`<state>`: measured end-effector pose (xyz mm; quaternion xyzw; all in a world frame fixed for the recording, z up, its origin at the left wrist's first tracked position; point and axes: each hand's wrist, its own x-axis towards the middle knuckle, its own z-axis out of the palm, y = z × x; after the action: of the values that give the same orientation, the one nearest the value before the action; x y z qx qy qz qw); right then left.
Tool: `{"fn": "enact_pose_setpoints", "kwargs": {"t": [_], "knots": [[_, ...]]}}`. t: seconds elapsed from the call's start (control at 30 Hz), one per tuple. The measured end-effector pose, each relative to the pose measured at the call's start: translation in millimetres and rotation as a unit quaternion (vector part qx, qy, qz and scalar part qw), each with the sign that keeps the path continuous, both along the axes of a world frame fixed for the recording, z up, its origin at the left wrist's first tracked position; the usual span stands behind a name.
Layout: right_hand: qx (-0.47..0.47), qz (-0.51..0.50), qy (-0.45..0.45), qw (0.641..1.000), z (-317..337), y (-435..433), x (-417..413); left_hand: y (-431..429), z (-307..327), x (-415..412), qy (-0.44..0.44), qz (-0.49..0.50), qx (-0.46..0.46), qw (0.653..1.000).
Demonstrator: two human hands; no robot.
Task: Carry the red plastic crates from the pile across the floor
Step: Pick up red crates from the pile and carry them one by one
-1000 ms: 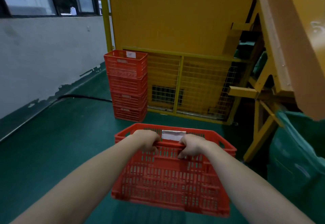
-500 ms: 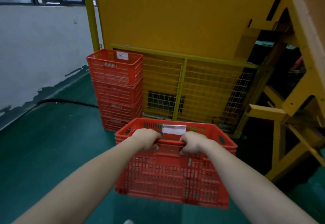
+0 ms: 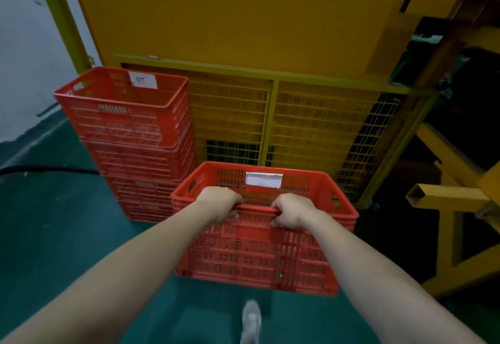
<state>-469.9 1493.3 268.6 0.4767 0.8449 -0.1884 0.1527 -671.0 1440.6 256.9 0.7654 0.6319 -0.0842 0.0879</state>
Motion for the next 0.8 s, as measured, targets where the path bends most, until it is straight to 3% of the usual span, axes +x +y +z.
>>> {"fn": "enact_pose_setpoints", "kwargs": {"t": [0.37, 0.57, 0.8], "knots": [[-0.031, 0.026, -0.023, 0.999, -112.8, 249.8, -74.9, 241.8, -105.4, -71.5, -0.012, 0.015, -0.059, 0.998], [-0.022, 0.045, -0.029, 0.998, -253.0, 327.8, -104.0, 316.1, -244.8, -101.8, -0.034, 0.012, -0.064, 0.997], [0.002, 0.053, -0.021, 0.998, -454.3, 359.7, -136.4, 347.2, -447.5, -135.9, -0.035, -0.003, -0.035, 0.999]]}}
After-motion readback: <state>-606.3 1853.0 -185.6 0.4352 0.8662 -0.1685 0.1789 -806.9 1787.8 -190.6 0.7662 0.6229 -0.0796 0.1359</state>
